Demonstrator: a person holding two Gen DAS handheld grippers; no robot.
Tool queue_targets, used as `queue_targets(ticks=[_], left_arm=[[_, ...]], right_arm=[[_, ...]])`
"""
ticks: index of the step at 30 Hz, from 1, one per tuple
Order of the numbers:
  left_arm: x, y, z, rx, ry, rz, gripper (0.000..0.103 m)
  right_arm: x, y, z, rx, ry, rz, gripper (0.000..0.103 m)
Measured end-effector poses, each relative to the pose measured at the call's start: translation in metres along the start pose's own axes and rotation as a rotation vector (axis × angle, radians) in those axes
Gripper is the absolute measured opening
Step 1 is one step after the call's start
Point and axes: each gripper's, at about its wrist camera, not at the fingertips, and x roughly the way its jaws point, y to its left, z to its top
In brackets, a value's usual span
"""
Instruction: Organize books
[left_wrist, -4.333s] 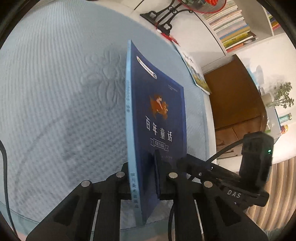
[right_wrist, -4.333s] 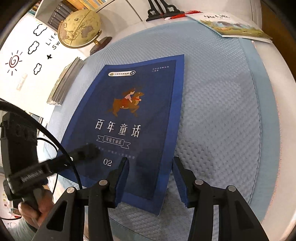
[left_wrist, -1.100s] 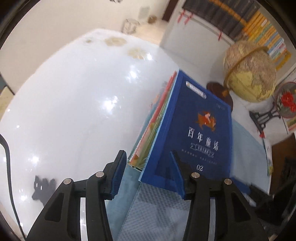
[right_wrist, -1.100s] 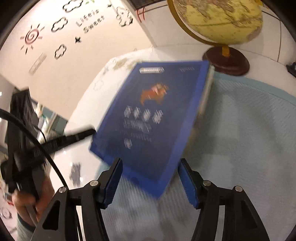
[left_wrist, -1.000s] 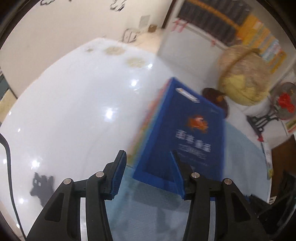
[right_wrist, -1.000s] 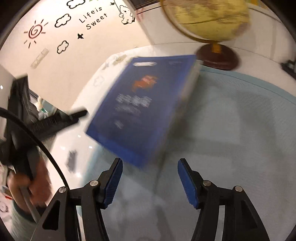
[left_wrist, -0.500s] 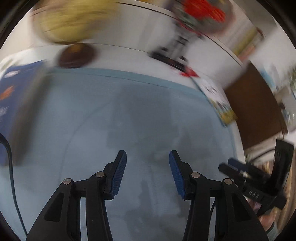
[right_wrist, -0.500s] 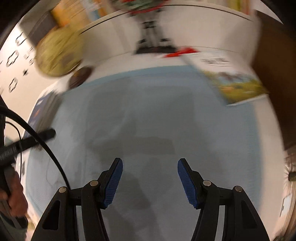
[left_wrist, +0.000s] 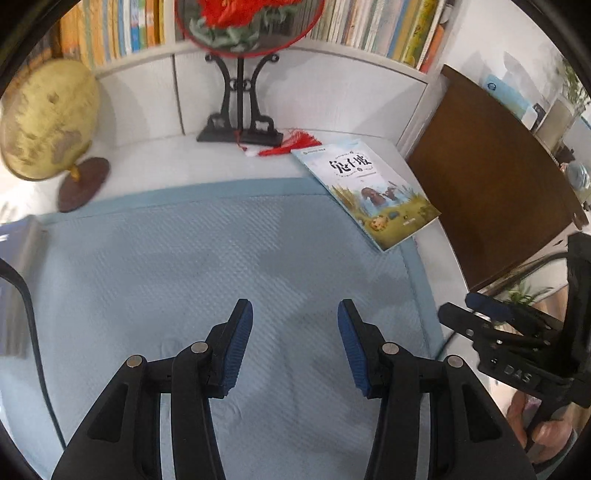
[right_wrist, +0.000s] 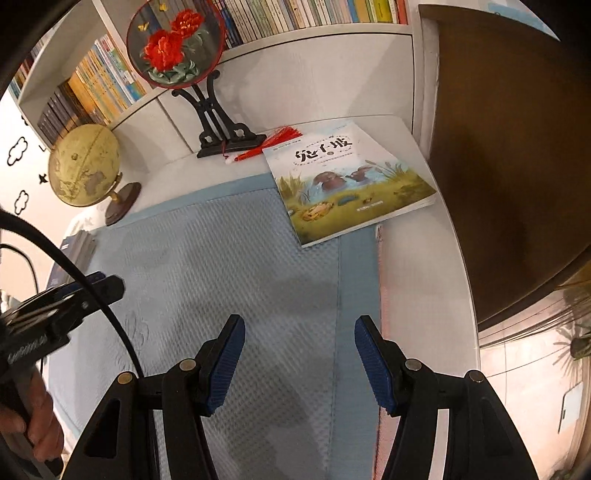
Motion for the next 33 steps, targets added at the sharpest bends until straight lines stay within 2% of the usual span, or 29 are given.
queue_targets(ticks=[9,15,21,24,28,30,33], left_arm=[[-0.079,-0.047,-0.041,-0.005,-0.069,0.106,0.046],[-0.135,-0.076,-0.103,-0.044,-0.1,0.166,0.046],[-0.187,-0.099,-0.172,-0.143,-0.144,0.259,0.046],[-0.214,-0.116,-0.195,-0.171,-0.177,0.269,0.046],[-0.234,-0.139,-0.204,-0.146,-0.204,0.274,0.046],[-0.243,-0.15,-0.204,-0.134,-0.23,0.285,0.046],[-0.246,-0.161,-0.2,-0.135,-0.257,0.287,0.046]], right_arm=[[-0.04,-0.003,-0.036,-0.008,-0.018,0.086,0.06],[-0.078,0.001,-0.081,-0.041,-0.025,0.143,0.06],[-0.126,0.01,-0.141,-0.104,-0.012,0.141,0.06],[-0.153,0.012,-0.163,-0.127,-0.006,0.157,0.06],[-0.182,0.01,-0.175,-0.137,-0.025,0.17,0.062],[-0.194,0.007,-0.177,-0.143,-0.043,0.172,0.068],[-0.204,0.0,-0.176,-0.148,-0.069,0.159,0.07]])
